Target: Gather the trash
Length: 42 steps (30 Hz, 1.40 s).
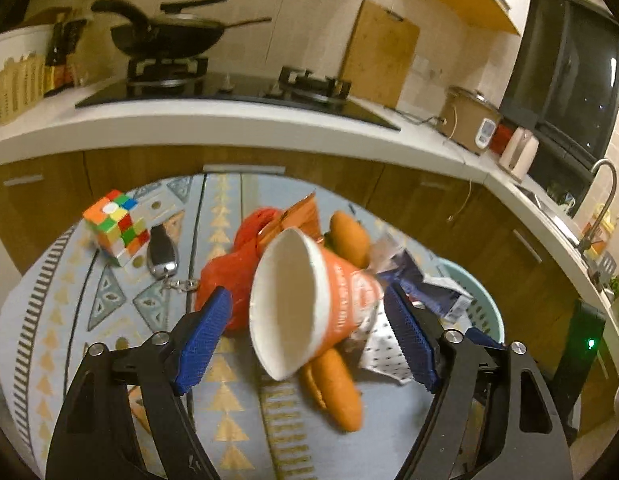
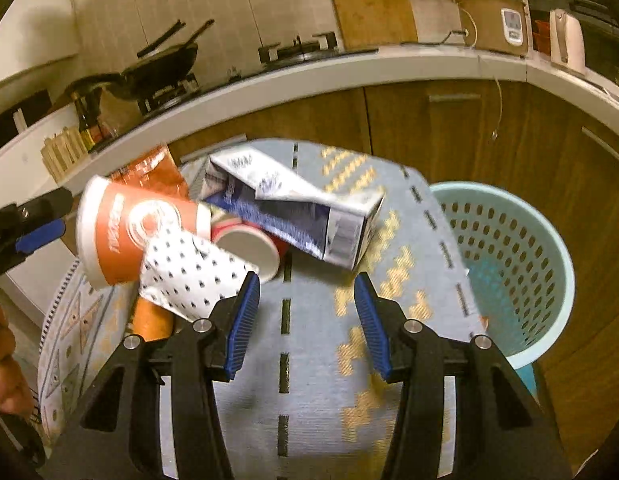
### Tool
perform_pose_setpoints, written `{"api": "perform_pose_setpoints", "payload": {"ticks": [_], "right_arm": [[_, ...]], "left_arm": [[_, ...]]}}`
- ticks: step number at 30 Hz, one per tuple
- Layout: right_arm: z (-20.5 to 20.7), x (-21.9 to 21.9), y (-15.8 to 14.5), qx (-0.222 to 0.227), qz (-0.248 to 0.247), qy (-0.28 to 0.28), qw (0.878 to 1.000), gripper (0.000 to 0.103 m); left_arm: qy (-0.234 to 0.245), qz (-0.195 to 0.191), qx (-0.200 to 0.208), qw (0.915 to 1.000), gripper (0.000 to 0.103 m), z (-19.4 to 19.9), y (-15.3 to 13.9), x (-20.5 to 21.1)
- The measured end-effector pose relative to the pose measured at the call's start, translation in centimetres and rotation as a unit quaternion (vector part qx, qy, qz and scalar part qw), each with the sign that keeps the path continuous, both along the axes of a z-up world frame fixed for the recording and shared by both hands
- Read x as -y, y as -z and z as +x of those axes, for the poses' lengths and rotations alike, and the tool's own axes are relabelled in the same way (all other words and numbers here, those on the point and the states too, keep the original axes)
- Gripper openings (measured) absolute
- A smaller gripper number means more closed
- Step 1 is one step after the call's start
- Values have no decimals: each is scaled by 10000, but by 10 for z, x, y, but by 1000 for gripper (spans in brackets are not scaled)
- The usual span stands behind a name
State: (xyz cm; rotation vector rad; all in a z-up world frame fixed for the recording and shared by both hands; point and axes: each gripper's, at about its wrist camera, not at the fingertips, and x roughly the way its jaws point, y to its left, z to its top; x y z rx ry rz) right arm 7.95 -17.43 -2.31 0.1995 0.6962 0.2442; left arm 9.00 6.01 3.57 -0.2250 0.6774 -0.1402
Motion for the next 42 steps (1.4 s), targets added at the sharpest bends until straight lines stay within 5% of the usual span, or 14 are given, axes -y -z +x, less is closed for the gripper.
{"api": "perform_pose_setpoints", "payload": {"ticks": [7, 19, 21, 31, 38, 42], "right_arm": [[4, 1, 2, -86, 81, 4, 9999, 46], [5, -18, -8, 53, -175, -383, 9991, 48], [10, -24, -11, 25, -224, -512, 9984, 59], [21, -56, -12, -73, -463, -1023, 9936, 61], [-1, -73, -8, -131, -513, -1416, 9885, 17], [-22, -74, -11, -30, -448, -1470, 9881, 6]], "left_arm": [[257, -66, -263, 9993, 66, 26, 19, 4], [703, 38, -438, 9966, 2, 25, 30, 26], [694, 91, -364, 9969, 1, 14, 28, 27], [749, -168, 134, 9970, 1, -43, 10, 6], [369, -175, 296, 9987, 1, -63, 4, -18], [210, -284, 291, 9990, 1, -70, 6, -31]]}}
